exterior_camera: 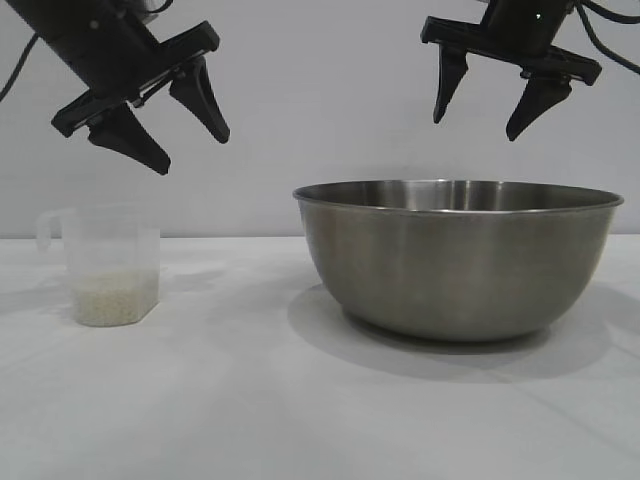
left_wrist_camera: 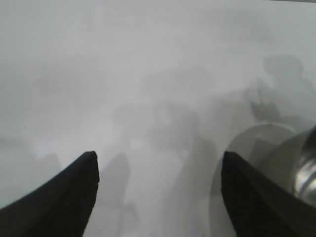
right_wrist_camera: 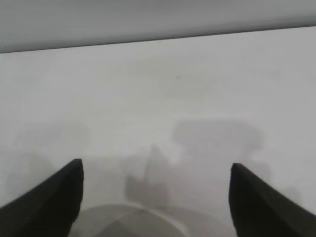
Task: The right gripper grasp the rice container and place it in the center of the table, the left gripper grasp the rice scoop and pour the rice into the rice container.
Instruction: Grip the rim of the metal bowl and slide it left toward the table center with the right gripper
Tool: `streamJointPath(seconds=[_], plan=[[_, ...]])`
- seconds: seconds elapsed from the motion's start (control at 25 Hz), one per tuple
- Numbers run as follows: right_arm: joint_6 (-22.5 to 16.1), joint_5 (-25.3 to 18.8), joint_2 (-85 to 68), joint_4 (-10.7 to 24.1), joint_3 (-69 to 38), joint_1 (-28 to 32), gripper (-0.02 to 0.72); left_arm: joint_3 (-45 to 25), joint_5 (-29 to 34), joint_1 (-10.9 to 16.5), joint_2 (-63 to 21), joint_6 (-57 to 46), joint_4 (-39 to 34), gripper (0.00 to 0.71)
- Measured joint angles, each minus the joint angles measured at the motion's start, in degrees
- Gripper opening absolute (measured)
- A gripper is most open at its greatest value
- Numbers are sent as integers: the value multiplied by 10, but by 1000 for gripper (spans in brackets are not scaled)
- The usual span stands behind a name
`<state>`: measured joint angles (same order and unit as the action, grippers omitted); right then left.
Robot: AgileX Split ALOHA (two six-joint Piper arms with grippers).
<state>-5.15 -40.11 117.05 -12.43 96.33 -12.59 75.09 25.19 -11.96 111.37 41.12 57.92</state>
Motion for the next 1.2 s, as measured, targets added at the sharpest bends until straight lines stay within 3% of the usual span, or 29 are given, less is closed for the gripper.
streamJointPath(seconds=[0.28, 0.44, 0.64, 0.96, 1.2], plan=[[0, 0, 0, 0, 0, 0, 552, 0, 1, 0, 0, 0, 0, 447], [13, -26, 0, 10, 0, 0, 552, 0, 2, 0, 0, 0, 0, 447], [15, -105, -7, 65, 1, 0, 552, 0, 12, 0, 0, 0, 0, 447], [34, -283, -38, 106, 1, 0, 552, 0, 13, 0, 0, 0, 0, 447], [39, -302, -38, 95, -2, 1, 552, 0, 13, 0, 0, 0, 0, 447]])
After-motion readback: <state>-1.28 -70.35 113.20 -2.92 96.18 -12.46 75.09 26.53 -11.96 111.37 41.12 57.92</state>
